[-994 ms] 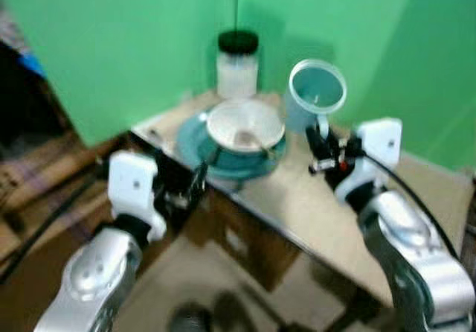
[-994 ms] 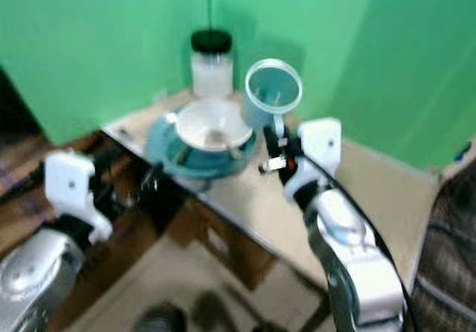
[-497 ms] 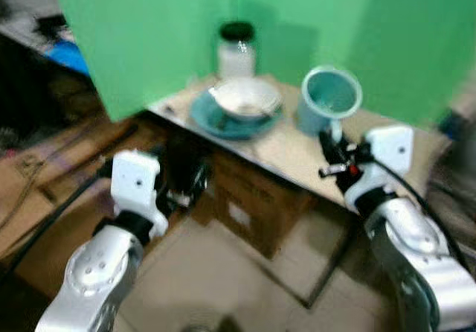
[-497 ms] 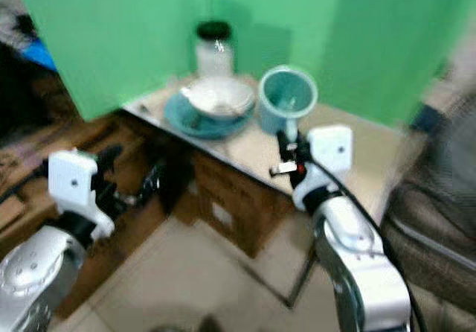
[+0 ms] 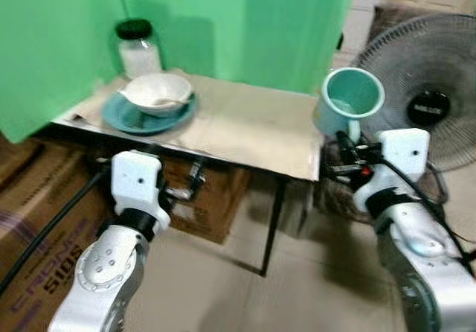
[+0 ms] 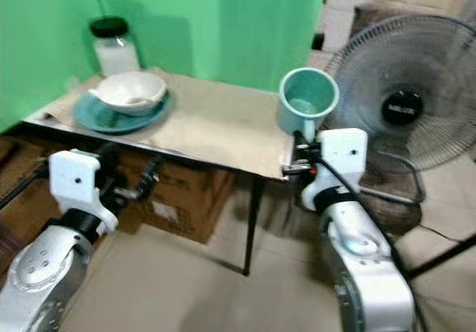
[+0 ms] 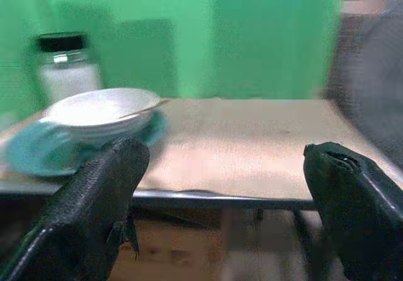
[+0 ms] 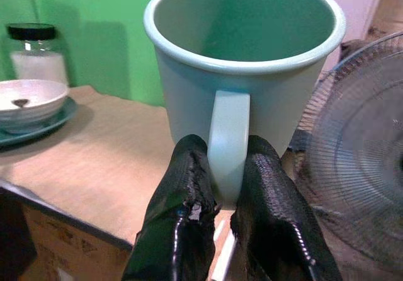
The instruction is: Setting the table
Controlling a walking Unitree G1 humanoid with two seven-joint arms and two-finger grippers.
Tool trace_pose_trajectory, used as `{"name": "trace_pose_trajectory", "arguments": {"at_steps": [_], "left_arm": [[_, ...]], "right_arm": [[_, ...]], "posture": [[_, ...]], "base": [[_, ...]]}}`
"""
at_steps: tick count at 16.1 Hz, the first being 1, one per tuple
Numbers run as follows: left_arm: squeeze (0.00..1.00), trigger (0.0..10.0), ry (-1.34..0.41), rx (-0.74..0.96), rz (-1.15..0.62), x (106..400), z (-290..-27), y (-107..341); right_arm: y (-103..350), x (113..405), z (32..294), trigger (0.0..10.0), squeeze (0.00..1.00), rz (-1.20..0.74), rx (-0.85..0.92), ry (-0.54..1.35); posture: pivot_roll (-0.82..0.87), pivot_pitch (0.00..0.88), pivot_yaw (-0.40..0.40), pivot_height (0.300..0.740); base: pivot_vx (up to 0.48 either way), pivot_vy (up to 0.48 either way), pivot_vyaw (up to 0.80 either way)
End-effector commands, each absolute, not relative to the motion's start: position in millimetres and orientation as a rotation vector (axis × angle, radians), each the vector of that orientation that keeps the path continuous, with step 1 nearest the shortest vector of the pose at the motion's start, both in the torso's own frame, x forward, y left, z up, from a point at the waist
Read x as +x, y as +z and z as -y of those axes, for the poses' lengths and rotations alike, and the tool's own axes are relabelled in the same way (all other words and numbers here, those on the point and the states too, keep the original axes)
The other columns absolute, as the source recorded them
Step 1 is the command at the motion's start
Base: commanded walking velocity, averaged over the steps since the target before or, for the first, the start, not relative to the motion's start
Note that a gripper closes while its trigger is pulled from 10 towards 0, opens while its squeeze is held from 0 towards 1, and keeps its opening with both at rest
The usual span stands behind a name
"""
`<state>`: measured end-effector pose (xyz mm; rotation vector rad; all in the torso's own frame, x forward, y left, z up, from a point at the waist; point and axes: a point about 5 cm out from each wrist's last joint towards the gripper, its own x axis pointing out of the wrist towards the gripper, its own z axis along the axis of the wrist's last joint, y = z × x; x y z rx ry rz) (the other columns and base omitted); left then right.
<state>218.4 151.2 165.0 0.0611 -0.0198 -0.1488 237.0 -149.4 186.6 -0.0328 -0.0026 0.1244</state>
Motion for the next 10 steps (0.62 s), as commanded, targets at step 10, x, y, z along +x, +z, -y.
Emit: {"name": "trace_pose_trajectory", "arguments": {"at_steps": [10], "left_arm": [[0.00,10.0,-0.062,0.052,0.006,210.0,-164.2,156.5]], "right_arm": [[173.2,238.5,147.9,10.0,0.00,-0.052,-0.027,0.174]], "posture": [[0.06,0.000,-0.056,0.740]], "base": [[0.000,0.000,-0.80]]}}
